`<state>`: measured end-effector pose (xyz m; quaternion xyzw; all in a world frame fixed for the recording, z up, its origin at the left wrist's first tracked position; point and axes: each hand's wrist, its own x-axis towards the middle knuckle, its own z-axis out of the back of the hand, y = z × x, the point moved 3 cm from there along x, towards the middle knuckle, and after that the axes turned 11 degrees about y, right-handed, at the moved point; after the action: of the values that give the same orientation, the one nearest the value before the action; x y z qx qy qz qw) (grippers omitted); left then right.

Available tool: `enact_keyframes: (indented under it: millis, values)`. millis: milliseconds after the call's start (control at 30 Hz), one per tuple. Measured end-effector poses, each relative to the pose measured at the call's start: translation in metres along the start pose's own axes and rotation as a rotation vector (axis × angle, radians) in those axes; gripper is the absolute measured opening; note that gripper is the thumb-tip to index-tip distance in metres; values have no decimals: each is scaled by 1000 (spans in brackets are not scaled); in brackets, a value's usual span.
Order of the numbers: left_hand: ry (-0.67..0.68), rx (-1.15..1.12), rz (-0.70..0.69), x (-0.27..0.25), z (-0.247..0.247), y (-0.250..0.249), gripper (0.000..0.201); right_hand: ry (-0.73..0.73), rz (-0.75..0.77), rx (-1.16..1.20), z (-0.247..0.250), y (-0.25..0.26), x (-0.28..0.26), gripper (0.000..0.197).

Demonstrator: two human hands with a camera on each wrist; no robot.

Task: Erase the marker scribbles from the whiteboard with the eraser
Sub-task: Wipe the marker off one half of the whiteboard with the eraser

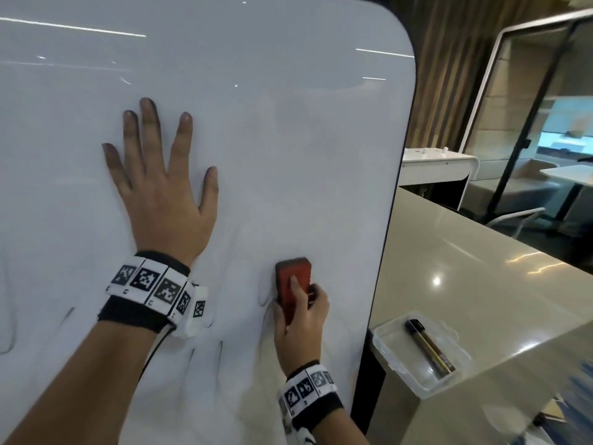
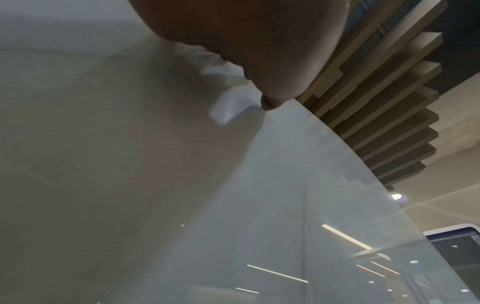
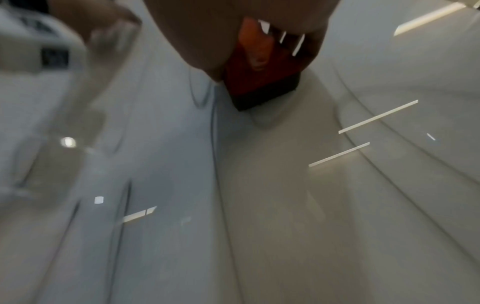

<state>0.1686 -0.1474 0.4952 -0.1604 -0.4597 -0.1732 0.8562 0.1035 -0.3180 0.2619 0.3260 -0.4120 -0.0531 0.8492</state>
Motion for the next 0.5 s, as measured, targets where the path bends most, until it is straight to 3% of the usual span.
enact_keyframes:
  millis: [67,133,300,400,500]
  values:
    - [8,0,-1,-2,0,0,63,63,49,-60,-6,-9,-22,66]
    - [8,1,-11,-3,0,1,64,40,106,-72,1,-6,-6,67]
    - [5,9,-29,-4,-2,5,64,-277,-36,77,60,21,94,57]
    - [8,4,-20,-5,-2,4,64,-367,-77,111,67,31,114,58]
    - [10,7,-6,-7,0,1,64,-233,97,-18,27,40,72,60]
